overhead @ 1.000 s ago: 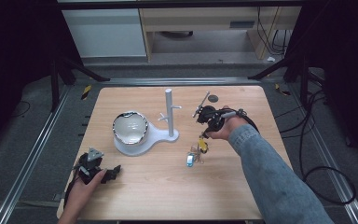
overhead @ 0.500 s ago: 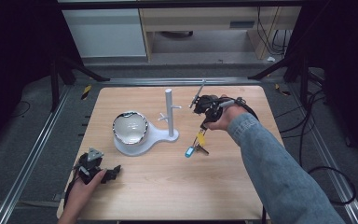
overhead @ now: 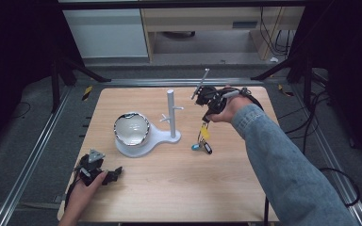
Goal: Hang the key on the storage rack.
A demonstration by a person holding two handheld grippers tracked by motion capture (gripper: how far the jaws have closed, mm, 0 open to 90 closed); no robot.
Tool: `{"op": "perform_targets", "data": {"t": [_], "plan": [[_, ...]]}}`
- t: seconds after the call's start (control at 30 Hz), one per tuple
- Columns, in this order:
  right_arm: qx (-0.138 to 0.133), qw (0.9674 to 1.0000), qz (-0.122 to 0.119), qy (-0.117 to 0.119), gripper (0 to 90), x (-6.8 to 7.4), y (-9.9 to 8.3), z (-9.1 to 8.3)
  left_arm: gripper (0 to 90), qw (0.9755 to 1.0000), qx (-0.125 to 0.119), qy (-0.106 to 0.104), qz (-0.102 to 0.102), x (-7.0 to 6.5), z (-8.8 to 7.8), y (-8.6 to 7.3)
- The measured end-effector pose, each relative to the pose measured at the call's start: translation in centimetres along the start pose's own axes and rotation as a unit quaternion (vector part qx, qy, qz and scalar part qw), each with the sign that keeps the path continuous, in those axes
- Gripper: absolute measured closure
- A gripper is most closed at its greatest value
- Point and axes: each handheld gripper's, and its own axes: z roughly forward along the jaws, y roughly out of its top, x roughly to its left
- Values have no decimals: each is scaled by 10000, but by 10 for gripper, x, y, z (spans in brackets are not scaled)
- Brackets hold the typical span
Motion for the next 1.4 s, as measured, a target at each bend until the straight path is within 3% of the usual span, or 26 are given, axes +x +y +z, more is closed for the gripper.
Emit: {"op": "perform_targets", "data": {"t": [0.93, 1.4], "plan": [[-182, 9998, 13, -123, 886, -11, 18, -34, 0, 10000, -1, 1, -1, 0, 0, 0], [-290, 9995, -19, -159, 886, -10, 28, -46, 0, 10000, -2, 0, -3, 0, 0, 0]]}}
